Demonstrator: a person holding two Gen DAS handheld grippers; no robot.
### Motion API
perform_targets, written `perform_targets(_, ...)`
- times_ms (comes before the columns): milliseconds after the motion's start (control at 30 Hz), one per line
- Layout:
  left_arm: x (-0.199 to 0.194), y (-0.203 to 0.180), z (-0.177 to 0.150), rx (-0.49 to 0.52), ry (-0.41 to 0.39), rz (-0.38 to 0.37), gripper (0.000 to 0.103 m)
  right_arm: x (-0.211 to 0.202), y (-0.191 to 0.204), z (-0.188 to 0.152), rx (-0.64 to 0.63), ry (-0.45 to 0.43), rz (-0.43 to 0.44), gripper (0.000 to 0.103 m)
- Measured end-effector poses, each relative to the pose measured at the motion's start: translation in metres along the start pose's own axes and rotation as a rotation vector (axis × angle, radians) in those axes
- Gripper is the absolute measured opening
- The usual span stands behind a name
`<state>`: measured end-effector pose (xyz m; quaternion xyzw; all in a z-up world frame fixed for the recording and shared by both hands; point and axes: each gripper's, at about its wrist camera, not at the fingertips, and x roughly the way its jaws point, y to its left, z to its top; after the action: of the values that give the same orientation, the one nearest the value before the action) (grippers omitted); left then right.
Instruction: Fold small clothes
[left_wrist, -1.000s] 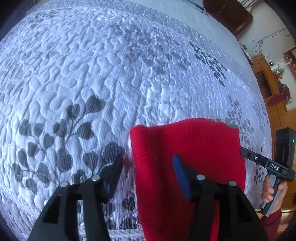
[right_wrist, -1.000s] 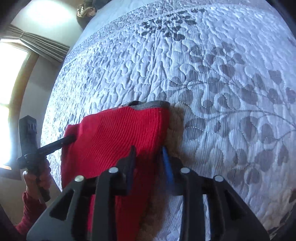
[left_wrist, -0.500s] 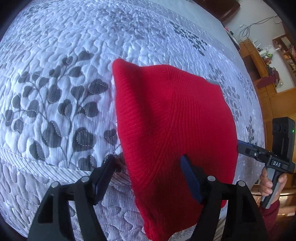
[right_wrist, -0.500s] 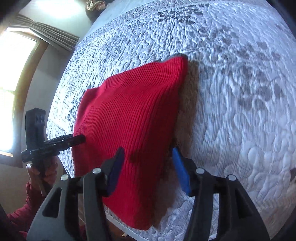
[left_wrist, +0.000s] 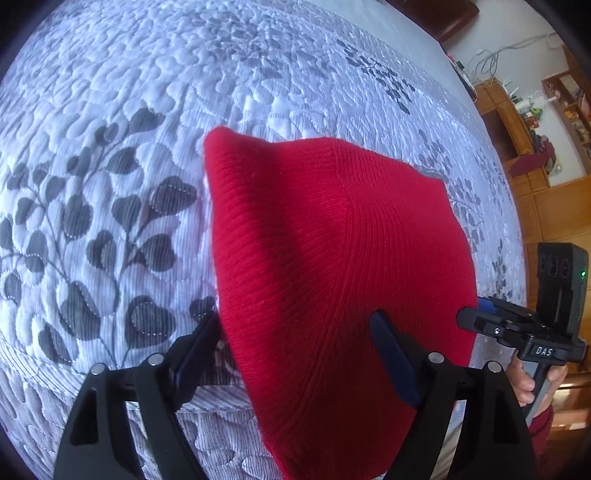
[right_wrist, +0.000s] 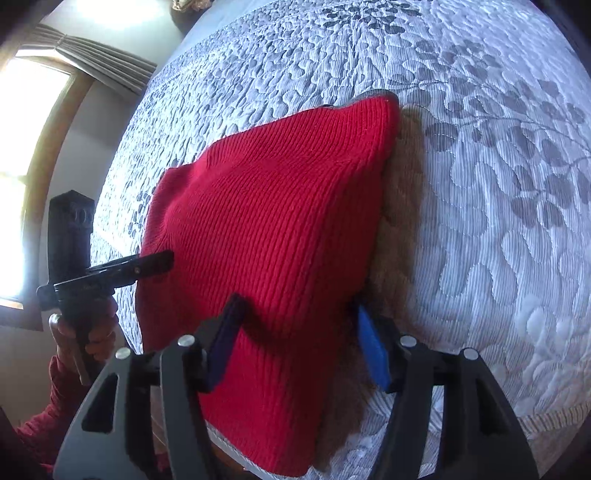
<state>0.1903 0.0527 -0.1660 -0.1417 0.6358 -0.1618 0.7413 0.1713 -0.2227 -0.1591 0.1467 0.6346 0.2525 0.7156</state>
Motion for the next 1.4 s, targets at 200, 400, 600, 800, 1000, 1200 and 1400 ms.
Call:
perform_targets(200,-0.003,-0.010,-0.005,0.036,-0.048,0.056,0.084,0.002,-0.005,0.001,0.011,-0.004,0.006,0.061)
perform_targets(400,-0.008,-0.017,-0.012,0.094,-0.092,0.090,0.084,0.006,-0.002,0.002,-0.008,-0.009,-0.022,0.054)
perform_targets(600,-0.009,-0.016,-0.016,0.102,-0.109,0.073,0.084,0.009,-0.004,-0.001,-0.012,0.006,-0.051,0.049)
perform_targets(800,-0.013,-0.020,-0.025,0.121,-0.129,0.089,0.084,0.011,-0.007,-0.001,0.000,0.002,-0.037,0.050)
perform_targets(1000,-0.018,-0.021,-0.028,0.135,-0.139,0.104,0.084,0.003,-0.005,-0.004,-0.005,-0.032,-0.037,0.055)
perform_targets(1200,-0.012,-0.005,-0.020,0.066,-0.078,0.008,0.084,0.001,-0.005,-0.003,-0.008,-0.036,-0.037,0.055)
perform_targets(1400,-0.009,0.019,-0.009,0.005,-0.018,-0.121,0.084,-0.001,-0.010,-0.005,0.002,-0.038,-0.020,0.058)
